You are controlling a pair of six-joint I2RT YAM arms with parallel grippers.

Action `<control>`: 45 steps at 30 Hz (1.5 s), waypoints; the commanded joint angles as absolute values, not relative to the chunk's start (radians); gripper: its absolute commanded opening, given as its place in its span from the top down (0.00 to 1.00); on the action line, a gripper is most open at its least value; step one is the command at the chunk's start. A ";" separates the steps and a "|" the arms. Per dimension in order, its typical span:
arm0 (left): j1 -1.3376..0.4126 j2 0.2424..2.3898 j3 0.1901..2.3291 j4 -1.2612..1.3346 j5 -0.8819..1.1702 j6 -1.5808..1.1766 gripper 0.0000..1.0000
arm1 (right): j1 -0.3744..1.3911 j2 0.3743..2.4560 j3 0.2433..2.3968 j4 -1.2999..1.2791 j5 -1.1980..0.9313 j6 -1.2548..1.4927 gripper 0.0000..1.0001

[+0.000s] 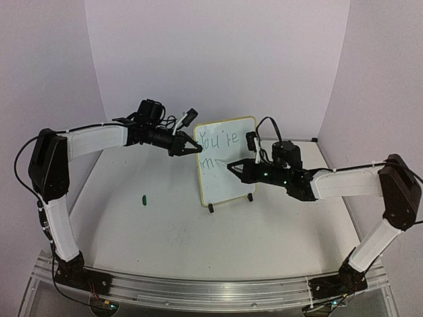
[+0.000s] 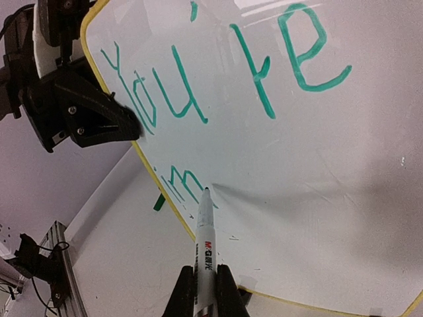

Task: Write a sentence on the whiteboard
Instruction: Pick up the sentence from the whiteboard.

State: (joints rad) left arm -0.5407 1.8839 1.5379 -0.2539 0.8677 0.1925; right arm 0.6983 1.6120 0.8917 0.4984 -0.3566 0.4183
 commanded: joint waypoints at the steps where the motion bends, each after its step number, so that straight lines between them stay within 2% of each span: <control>1: -0.568 1.886 1.548 -0.360 0.871 0.222 1.00 | 0.689 1.638 0.946 0.555 -0.354 0.425 1.00; 24: -0.568 1.888 1.554 -0.362 0.870 0.224 1.00 | 0.686 1.689 0.830 0.591 -0.368 0.507 1.00; 37: -0.568 1.894 1.554 -0.362 0.873 0.222 1.00 | 0.688 1.567 0.844 0.591 -0.400 0.486 1.00; 45: -0.568 1.897 1.557 -0.362 0.874 0.222 1.00 | 0.688 1.608 0.912 0.574 -0.356 0.458 1.00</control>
